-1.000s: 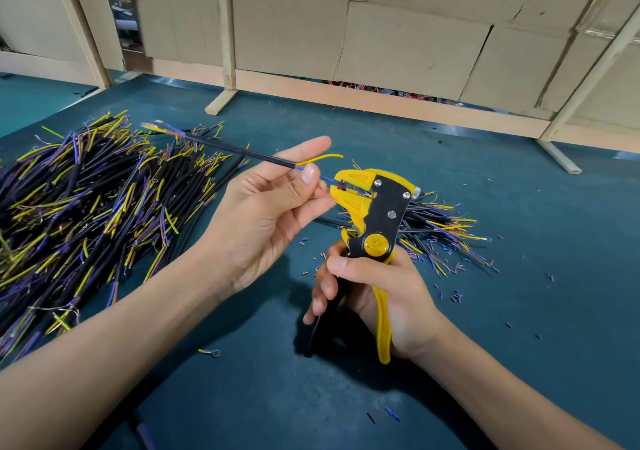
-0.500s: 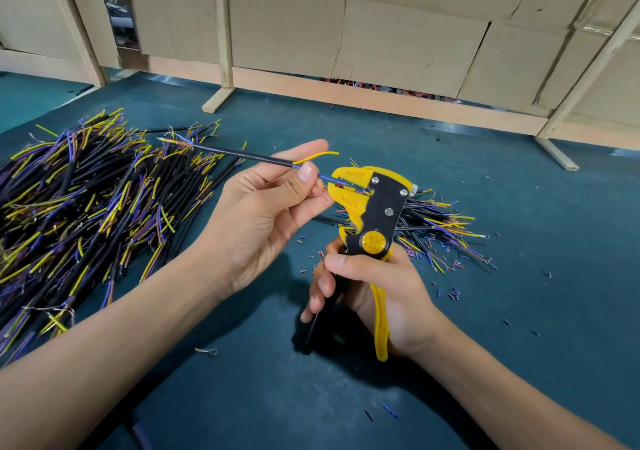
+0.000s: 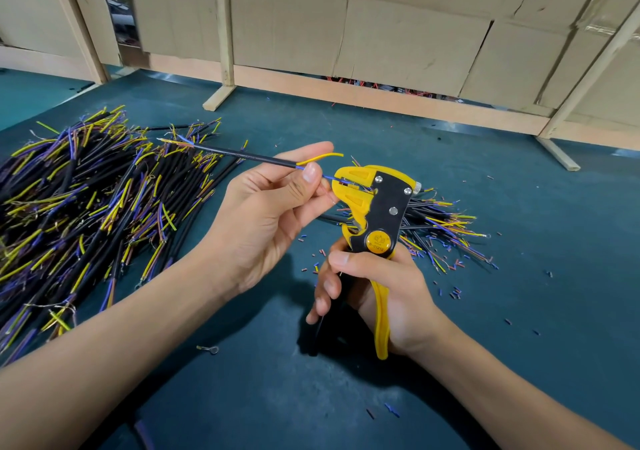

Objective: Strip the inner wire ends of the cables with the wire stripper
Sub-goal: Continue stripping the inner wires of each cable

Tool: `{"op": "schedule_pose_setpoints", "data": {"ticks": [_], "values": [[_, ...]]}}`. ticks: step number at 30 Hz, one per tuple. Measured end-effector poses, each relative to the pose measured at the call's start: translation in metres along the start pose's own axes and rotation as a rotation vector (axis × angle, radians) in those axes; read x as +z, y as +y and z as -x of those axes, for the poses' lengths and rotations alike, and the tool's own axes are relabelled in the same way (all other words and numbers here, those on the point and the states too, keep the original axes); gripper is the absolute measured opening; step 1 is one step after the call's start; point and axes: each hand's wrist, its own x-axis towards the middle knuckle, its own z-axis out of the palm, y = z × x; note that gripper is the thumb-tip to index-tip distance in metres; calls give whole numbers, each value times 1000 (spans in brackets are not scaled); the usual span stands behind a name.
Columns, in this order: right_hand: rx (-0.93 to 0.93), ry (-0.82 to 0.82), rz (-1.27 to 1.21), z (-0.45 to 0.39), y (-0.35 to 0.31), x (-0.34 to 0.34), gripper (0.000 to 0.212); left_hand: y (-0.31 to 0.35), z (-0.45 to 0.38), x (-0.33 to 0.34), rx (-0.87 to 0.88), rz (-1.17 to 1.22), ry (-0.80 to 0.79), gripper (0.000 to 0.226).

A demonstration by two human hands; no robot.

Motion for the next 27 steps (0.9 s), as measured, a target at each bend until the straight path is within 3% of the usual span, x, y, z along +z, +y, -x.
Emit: {"op": "schedule_pose_setpoints", "data": {"ticks": [27], "values": [[-15, 3, 30, -2, 1, -2, 15, -1, -1, -1, 42, -32, 1, 28]]}}
